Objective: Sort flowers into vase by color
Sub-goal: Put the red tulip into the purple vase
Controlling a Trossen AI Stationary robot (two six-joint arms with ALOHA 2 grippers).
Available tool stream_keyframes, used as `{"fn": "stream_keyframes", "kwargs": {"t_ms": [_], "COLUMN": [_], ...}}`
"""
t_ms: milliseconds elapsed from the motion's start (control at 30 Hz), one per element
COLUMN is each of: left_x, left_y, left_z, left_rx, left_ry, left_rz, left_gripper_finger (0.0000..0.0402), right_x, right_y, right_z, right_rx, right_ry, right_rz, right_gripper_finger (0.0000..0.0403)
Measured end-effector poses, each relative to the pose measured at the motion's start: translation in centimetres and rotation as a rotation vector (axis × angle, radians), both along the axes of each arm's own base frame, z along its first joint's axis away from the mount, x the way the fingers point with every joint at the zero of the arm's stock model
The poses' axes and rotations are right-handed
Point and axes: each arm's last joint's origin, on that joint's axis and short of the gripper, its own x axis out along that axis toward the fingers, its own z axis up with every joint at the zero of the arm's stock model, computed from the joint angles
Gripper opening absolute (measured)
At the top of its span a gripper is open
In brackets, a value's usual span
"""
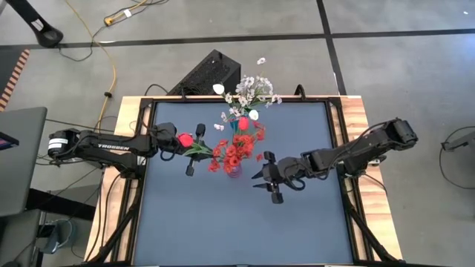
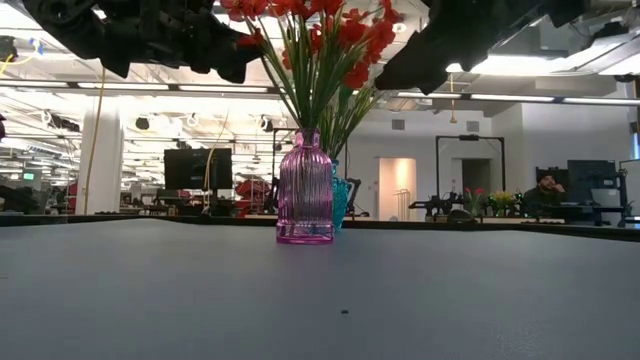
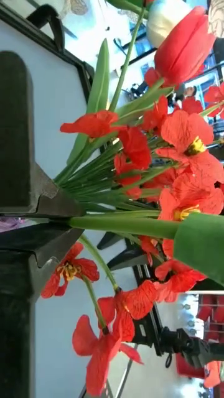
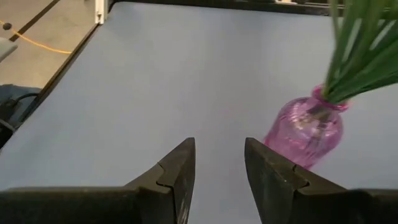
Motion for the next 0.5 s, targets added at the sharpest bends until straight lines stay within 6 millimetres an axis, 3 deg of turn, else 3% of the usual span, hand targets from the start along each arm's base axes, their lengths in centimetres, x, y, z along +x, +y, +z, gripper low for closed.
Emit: {"fn": "stream_keyframes", "kwargs": {"t_ms": [300, 500], "left_x": [0.0, 0.8], "left_y": [0.1, 0.2], "left_z": [0.0, -0.3], "left_rx": [-0.048, -0.091], "left_ry": [0.007, 0.034], "left_rz": [0.028, 0.031], "left_gripper_finger": [0.0, 0.0], "right_x": [0.9, 2.0], "right_y": [-1.1, -1.6], "right_z": [0.2, -1.3], "right_rx": [0.004, -0.002], "right_ry": [-0.059, -0.046], "right_rz": [-0.035, -0.057], "right_gripper_finger": [0.0164, 0.0164]}}
